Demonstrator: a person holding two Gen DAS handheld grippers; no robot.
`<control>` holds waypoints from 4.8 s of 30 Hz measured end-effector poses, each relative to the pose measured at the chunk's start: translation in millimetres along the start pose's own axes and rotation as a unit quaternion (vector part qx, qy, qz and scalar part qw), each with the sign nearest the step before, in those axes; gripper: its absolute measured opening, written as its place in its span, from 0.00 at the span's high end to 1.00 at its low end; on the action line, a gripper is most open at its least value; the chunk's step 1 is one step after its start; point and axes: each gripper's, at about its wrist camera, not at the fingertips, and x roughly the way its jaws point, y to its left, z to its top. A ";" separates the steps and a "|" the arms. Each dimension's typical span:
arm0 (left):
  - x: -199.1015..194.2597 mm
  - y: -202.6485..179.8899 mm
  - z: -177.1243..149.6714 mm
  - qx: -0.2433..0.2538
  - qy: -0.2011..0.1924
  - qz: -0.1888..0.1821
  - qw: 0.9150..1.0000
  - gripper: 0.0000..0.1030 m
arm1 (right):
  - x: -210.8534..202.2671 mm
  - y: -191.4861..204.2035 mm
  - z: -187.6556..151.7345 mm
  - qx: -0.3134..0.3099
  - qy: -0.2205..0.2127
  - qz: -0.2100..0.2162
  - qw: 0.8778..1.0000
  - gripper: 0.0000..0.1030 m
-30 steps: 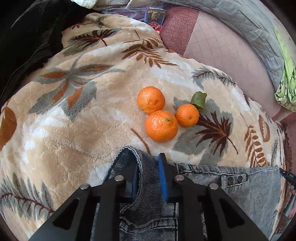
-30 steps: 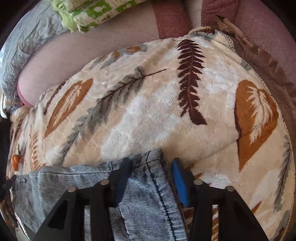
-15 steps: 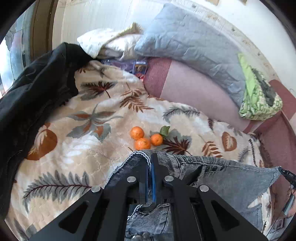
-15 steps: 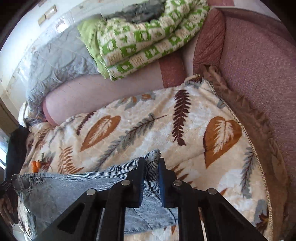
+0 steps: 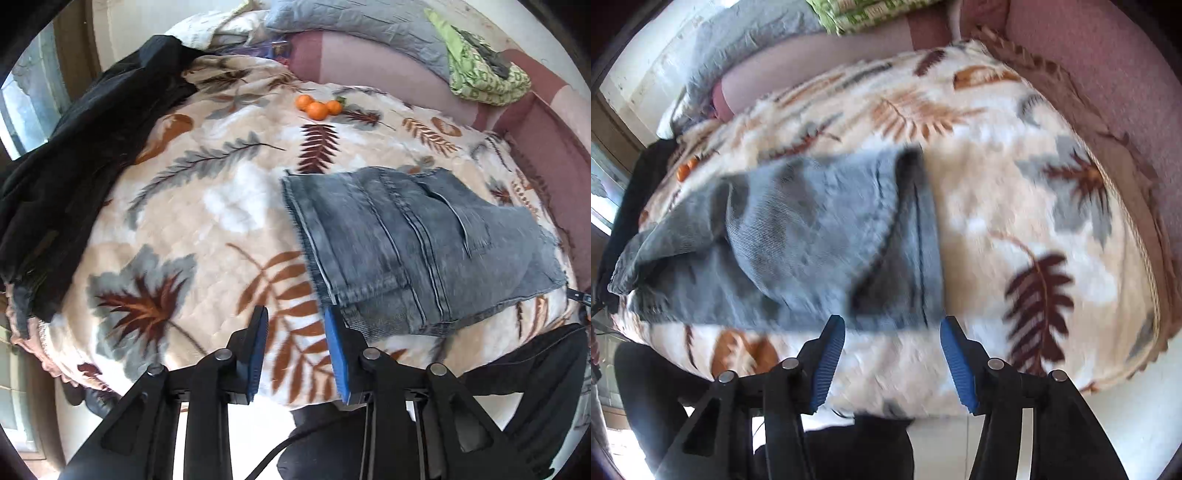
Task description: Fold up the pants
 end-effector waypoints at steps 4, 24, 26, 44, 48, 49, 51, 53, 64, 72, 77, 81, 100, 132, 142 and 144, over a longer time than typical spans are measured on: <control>-29.8 -5.0 22.0 -0.021 -0.058 -0.002 0.998 0.48 | -32.3 -20.9 9.8 0.083 -0.058 0.029 0.994 0.34; 78.9 -111.1 19.9 0.024 0.022 -0.018 0.999 0.31 | -20.4 72.2 57.8 -0.101 -0.025 -0.172 0.979 0.80; 81.9 -98.6 21.8 0.001 0.032 -0.040 0.999 0.31 | -6.3 57.6 57.9 -0.104 -0.007 -0.202 0.974 0.80; 53.7 -165.2 41.0 0.084 -0.003 -0.008 0.996 0.31 | 0.5 62.2 61.2 0.017 0.002 0.053 0.998 0.33; 89.6 -125.6 32.3 0.050 0.059 -0.025 0.997 0.22 | 42.2 26.9 37.1 0.062 0.039 0.045 0.996 0.40; 84.0 -121.9 34.4 0.047 0.058 -0.008 0.997 0.23 | 35.7 23.4 37.2 0.079 0.037 0.052 0.995 0.42; 75.9 -119.2 37.8 0.055 0.039 0.090 0.994 0.23 | 23.5 32.0 40.7 0.073 0.042 0.033 0.996 0.39; 69.6 -115.8 40.3 0.049 0.034 0.083 0.995 0.23 | 10.6 48.1 49.5 0.034 0.029 0.025 0.999 0.39; 56.2 -222.7 46.0 0.125 -0.027 -0.087 0.988 0.23 | 38.4 6.0 145.1 0.087 -0.005 -0.097 0.991 0.40; 100.4 -252.7 25.8 0.173 0.003 -0.018 0.985 0.19 | 41.2 41.3 141.7 -0.038 -0.058 -0.179 0.981 0.87; 104.1 -251.3 26.0 0.168 -0.003 -0.015 0.986 0.17 | 69.4 25.8 127.5 -0.032 -0.033 -0.210 0.977 0.86; 103.0 -249.1 24.0 0.170 -0.010 -0.017 0.985 0.17 | 23.5 23.5 116.2 0.033 -0.093 -0.160 0.982 0.57; 99.6 -248.0 13.8 0.175 -0.050 -0.025 0.983 0.16 | -1.6 129.3 47.3 -0.008 -0.062 -0.018 0.998 0.30; 104.1 -251.6 7.1 0.160 -0.087 -0.034 0.983 0.03 | 95.0 201.0 9.3 -0.034 -0.086 -0.083 0.992 0.00; 46.2 -243.8 32.7 0.040 -0.154 0.023 0.987 0.03 | 88.1 191.0 7.9 -0.014 -0.084 -0.039 0.996 0.00; 52.2 -232.2 39.3 -0.005 -0.148 0.044 0.988 0.03 | 85.5 187.0 7.6 -0.002 -0.092 -0.024 0.995 0.00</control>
